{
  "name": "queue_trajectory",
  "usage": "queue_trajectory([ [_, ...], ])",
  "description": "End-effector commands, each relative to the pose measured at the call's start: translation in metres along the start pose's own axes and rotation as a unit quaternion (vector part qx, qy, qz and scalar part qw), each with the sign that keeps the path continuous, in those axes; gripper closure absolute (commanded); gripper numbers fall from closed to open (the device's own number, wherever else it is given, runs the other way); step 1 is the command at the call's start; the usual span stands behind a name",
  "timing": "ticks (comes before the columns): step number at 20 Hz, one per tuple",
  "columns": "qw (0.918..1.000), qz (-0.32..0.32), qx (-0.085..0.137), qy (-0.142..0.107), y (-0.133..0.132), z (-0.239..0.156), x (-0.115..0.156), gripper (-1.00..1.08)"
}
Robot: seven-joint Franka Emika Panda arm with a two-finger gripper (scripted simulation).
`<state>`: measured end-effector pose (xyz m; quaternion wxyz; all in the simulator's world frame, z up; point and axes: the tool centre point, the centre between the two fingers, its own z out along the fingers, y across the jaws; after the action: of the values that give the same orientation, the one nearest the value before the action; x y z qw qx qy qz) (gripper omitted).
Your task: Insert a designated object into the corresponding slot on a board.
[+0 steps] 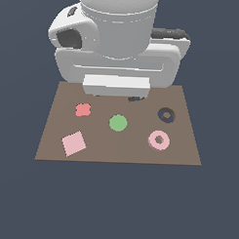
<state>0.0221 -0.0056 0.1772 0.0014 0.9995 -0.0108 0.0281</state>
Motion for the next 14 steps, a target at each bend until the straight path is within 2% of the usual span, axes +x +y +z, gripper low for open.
queue_trajectory([
  [1,1.0000,0.000,0.000,0.000,0.000,0.000,0.000,-0.92],
  [8,0.9999,-0.017,0.001,-0.002,-0.008,0.009,0.006,-0.92],
  [14,0.9982,-0.059,0.003,-0.006,-0.028,0.032,0.019,-0.92],
])
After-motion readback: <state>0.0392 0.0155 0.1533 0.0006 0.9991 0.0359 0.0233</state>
